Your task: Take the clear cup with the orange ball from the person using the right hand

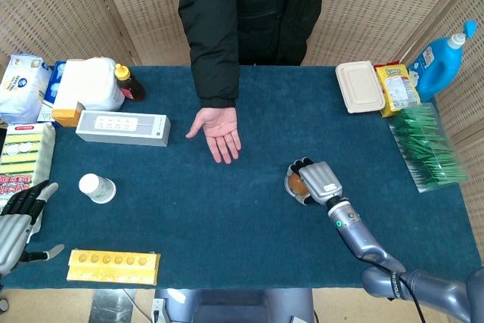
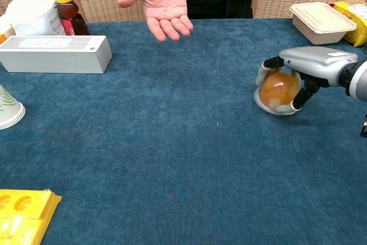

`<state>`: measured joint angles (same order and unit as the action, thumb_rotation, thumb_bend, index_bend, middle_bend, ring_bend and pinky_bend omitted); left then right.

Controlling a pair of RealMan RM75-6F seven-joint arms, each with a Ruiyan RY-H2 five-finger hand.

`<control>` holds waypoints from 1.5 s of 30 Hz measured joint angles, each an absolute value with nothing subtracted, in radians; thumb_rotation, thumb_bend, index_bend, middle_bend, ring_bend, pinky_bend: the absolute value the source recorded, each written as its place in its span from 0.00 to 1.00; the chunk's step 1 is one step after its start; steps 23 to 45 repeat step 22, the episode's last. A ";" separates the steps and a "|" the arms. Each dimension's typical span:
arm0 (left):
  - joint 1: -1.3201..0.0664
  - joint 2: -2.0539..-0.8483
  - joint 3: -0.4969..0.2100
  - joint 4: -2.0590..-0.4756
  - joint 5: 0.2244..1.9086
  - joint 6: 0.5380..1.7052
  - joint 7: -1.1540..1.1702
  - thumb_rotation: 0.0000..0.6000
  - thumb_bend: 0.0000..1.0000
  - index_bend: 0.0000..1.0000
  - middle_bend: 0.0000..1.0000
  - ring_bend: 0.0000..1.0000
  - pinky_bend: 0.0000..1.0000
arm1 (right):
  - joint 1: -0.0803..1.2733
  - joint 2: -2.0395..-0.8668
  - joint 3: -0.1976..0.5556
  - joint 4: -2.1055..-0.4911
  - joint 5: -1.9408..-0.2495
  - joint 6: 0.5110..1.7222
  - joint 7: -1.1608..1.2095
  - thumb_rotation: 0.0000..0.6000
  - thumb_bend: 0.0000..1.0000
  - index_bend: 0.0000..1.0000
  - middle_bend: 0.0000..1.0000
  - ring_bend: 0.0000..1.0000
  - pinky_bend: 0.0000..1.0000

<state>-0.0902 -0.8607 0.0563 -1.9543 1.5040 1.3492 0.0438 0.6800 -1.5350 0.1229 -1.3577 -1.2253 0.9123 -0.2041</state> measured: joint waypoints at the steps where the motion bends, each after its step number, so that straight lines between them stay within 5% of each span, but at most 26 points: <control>1: -0.092 -0.862 0.055 -1.956 1.501 1.347 0.048 1.00 0.09 0.00 0.00 0.00 0.04 | 0.684 -1.533 0.125 -1.361 -1.211 0.901 -0.208 1.00 0.23 0.09 0.14 0.06 0.22; 12: -0.083 -0.858 0.061 -1.957 1.527 1.365 0.037 1.00 0.09 0.00 0.00 0.00 0.04 | 0.603 -1.364 0.087 -1.552 -1.301 1.025 -0.185 1.00 0.19 0.06 0.09 0.02 0.20; 22: -0.074 -0.855 0.073 -1.946 1.565 1.383 0.022 1.00 0.09 0.00 0.00 0.00 0.04 | 0.385 -1.183 -0.026 -1.584 -1.509 1.345 -0.004 1.00 0.09 0.06 0.09 0.02 0.13; 45: -0.074 -0.855 0.073 -1.946 1.565 1.383 0.022 1.00 0.09 0.00 0.00 0.00 0.04 | 0.385 -1.183 -0.026 -1.584 -1.509 1.345 -0.004 1.00 0.09 0.06 0.09 0.02 0.13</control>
